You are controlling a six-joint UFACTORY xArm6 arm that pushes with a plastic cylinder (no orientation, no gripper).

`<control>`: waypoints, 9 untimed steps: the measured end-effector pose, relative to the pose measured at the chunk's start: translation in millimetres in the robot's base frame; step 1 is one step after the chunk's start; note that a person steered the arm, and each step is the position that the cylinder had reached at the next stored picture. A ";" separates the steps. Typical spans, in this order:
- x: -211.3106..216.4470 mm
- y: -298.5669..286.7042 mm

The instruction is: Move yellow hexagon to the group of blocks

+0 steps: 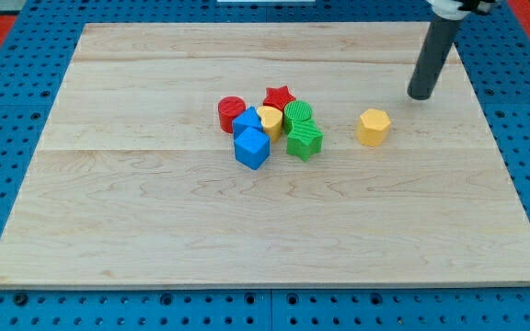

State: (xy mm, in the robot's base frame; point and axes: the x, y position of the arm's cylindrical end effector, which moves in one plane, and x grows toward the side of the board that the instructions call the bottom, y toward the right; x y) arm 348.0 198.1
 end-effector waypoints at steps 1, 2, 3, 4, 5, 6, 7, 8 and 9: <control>2.7 -10.8; 3.7 -12.2; 3.8 -6.9; 14.5 -5.6; 26.4 -6.9; 29.0 -20.2; 30.1 -47.7; 34.6 -66.1; 42.4 -71.7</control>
State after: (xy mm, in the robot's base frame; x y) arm 390.4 126.4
